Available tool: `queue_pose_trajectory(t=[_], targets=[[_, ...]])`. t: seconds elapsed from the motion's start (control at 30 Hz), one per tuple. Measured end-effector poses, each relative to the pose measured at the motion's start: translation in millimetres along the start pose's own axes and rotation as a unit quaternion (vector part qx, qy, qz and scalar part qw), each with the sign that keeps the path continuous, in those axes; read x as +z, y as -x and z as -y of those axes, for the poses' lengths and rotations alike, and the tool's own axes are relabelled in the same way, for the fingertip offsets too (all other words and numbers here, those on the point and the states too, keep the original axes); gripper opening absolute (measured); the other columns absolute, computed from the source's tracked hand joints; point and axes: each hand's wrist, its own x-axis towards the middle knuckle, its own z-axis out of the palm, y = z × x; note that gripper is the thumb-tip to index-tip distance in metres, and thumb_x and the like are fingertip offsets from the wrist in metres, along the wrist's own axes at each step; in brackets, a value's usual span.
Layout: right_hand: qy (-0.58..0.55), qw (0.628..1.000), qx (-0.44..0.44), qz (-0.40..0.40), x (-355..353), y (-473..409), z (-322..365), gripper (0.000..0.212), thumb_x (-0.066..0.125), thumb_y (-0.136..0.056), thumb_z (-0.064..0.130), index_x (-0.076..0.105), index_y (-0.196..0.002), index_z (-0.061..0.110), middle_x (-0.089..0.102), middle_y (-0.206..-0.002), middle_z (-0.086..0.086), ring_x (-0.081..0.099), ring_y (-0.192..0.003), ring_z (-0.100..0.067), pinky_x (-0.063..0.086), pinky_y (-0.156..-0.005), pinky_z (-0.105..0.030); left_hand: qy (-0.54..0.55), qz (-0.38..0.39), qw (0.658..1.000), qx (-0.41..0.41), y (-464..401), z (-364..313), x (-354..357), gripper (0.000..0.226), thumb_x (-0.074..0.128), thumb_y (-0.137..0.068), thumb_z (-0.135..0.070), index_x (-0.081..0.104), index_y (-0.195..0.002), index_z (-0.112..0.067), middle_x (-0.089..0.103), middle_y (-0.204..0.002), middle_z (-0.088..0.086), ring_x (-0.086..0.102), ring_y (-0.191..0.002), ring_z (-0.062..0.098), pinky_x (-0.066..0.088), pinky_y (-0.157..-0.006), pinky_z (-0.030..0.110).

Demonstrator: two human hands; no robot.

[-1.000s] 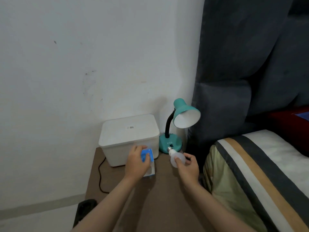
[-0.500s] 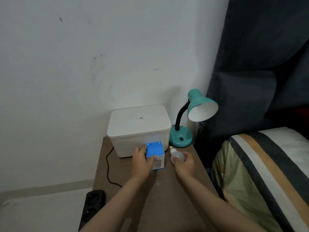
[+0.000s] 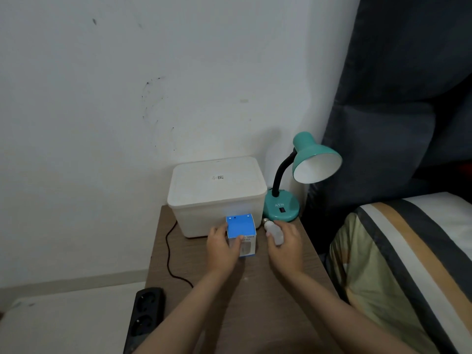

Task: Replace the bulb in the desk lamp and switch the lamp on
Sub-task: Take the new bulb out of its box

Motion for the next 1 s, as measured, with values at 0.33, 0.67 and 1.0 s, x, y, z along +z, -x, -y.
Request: queue_pose_trajectory(t=[0.33, 0.67, 1.0], targets=[[-0.107, 0.979, 0.058, 0.164, 13, -3, 17, 0.029, 0.064, -0.084, 0.007, 0.06, -0.11, 0.019, 0.065, -0.11, -0.002, 0.065, -0.093, -0.006, 0.056, -0.082, -0.025, 0.067, 0.004, 0.997, -0.046, -1, 2, -1, 0.044, 0.081, -0.069, -0.016, 0.059, -0.106, -0.008, 0.057, -0.109, 0.009, 0.057, -0.093, 0.017, 0.046, -0.075, 0.025], [-0.089, 0.981, 0.058, 0.165, 14, -6, 23, 0.032, 0.062, -0.086, 0.005, 0.058, -0.118, 0.01, 0.064, -0.109, -0.002, 0.063, -0.094, -0.007, 0.054, -0.082, -0.024, 0.153, 0.015, 0.985, -0.073, -5, 3, 3, 0.043, 0.08, -0.068, -0.006, 0.053, -0.1, -0.017, 0.062, -0.109, 0.009, 0.06, -0.093, 0.016, 0.048, -0.073, 0.022], [-0.106, 0.975, 0.076, 0.179, 16, -8, 23, 0.032, 0.064, -0.086, 0.005, 0.059, -0.117, 0.011, 0.065, -0.106, -0.002, 0.064, -0.093, -0.009, 0.056, -0.084, -0.029, 0.181, 0.013, 0.977, -0.11, -5, 4, 5, 0.043, 0.078, -0.07, -0.003, 0.056, -0.105, -0.01, 0.061, -0.112, 0.009, 0.058, -0.094, 0.014, 0.045, -0.068, 0.014]])
